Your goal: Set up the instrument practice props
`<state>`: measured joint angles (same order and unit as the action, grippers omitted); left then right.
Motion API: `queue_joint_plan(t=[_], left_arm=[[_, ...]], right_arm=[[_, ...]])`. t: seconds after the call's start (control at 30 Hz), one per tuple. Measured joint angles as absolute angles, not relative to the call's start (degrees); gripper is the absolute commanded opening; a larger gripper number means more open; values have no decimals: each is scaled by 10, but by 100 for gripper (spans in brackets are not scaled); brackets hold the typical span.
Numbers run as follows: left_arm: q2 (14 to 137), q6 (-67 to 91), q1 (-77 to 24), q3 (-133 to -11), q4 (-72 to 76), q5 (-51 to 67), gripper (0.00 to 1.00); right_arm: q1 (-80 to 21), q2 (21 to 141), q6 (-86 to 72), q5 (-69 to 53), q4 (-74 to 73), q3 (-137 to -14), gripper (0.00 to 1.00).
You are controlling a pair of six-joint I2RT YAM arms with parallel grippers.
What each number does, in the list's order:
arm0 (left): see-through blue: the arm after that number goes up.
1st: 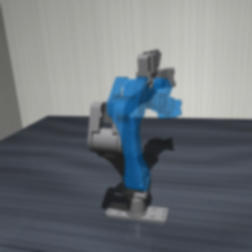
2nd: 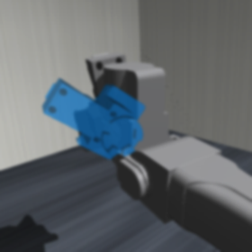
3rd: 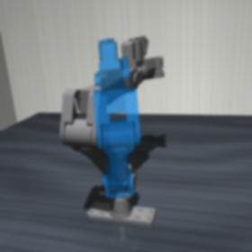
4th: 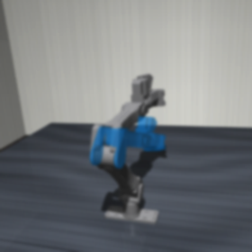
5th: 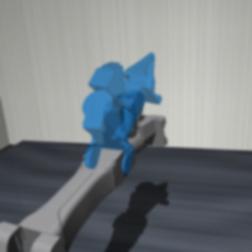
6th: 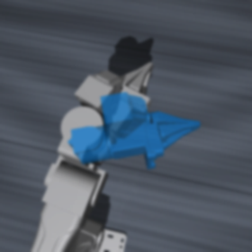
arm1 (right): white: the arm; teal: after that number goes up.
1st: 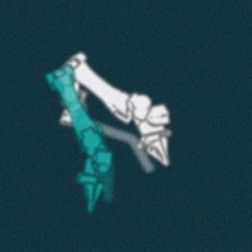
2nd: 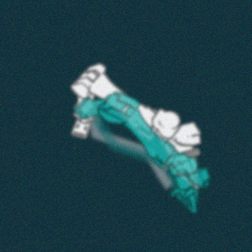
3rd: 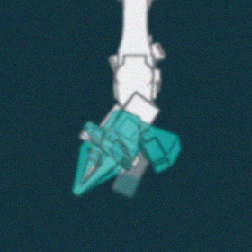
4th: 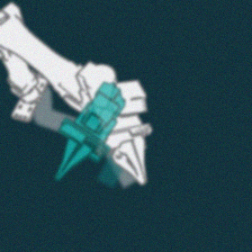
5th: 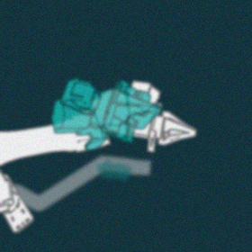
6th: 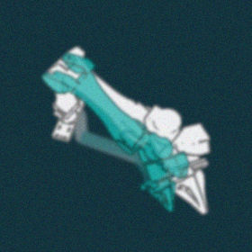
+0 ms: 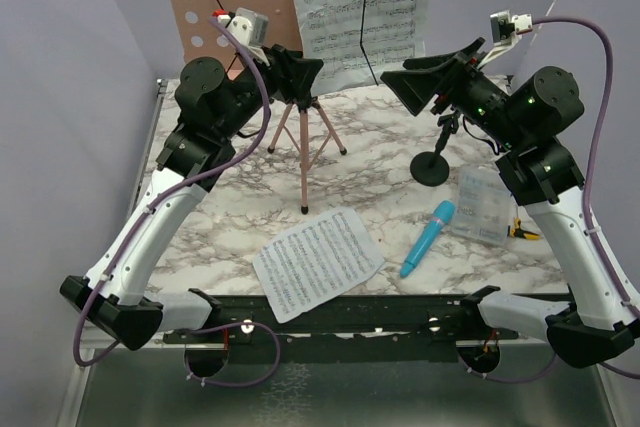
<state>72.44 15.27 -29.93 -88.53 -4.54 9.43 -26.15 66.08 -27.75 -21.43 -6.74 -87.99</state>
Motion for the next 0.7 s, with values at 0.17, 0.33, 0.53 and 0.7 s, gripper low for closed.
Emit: queue_joint_plan(t=[0.17, 0.33, 0.53, 0.7], left_arm=[[736, 153, -299, -885, -51, 98, 22], [736, 147, -299, -885, -53, 98, 3], [736, 130, -300, -886, -54, 98, 0], [736, 114, -299, -895, -57, 96, 0]], right_arm=[[-262, 661, -277, -213, -68, -880, 83], [-262, 661, -277, -212, -68, -879, 83], [-262, 660, -277, -212, -68, -878, 83], [-262, 660, -278, -211, -68, -877, 83]])
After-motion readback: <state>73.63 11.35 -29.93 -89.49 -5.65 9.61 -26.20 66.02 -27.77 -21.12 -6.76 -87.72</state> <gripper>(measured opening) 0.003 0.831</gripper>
